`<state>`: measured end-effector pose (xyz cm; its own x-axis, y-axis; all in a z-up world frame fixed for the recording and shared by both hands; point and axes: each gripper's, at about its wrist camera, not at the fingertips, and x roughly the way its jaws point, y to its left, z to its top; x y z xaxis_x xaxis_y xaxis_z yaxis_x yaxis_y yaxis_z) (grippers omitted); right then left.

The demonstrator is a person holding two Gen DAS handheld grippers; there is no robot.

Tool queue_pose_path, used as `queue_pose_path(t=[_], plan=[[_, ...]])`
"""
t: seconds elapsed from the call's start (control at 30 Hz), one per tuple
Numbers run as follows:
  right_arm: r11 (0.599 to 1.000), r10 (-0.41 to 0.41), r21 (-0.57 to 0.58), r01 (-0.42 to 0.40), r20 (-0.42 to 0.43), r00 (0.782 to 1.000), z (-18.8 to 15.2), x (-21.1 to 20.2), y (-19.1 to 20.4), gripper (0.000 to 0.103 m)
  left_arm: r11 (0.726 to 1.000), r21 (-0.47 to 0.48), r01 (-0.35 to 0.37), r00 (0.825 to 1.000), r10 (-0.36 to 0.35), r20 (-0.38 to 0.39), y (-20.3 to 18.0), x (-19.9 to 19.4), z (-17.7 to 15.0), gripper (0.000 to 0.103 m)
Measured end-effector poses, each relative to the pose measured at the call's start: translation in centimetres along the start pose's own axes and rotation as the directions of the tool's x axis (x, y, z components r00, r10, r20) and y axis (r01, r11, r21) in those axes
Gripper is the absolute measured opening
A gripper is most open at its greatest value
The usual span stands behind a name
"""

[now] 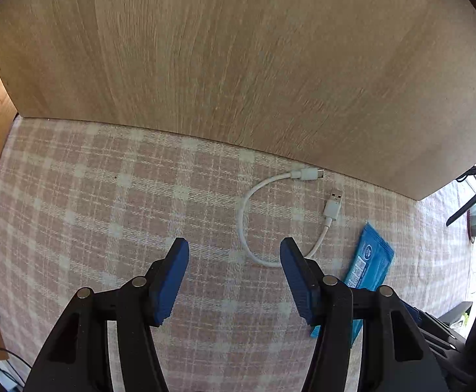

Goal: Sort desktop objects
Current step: 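Move both grippers back to the blue wet-wipe packet and white cable, then grasp the white USB cable with the left gripper while the right grasps the wet-wipe packet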

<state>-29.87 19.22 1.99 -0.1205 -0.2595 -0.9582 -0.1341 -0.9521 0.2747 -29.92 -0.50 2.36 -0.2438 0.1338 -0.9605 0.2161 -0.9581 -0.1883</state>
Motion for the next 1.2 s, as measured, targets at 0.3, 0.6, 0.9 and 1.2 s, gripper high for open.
queue_pose_path(t=[0.3,0.6,0.9,1.2], plan=[[0.995,-0.097,0.009,0.097,-0.004,0.995,0.6,1.7,1.9,0.073,1.0,-0.004,-0.022,1.0,0.022,0.0,-0.2,2.0,0.4,0.03],[0.961,-0.19,-0.204,0.185,-0.008,0.982,-0.8,1.3,2.0,0.038,0.999,-0.006,-0.048,0.999,0.048,0.019,1.3,2.0,-0.1,0.004],[0.984,-0.078,-0.165,0.068,-0.058,0.995,-2.7,-0.5,-4.2,0.016,0.999,0.006,-0.035,0.998,0.035,0.044,1.6,-0.1,-3.4,0.003],[0.988,-0.007,-0.154,0.009,0.01,1.0,-8.0,-6.2,-9.5,0.009,0.996,0.079,-0.045,0.991,0.035,0.126,-0.6,-6.3,-7.9,0.003]])
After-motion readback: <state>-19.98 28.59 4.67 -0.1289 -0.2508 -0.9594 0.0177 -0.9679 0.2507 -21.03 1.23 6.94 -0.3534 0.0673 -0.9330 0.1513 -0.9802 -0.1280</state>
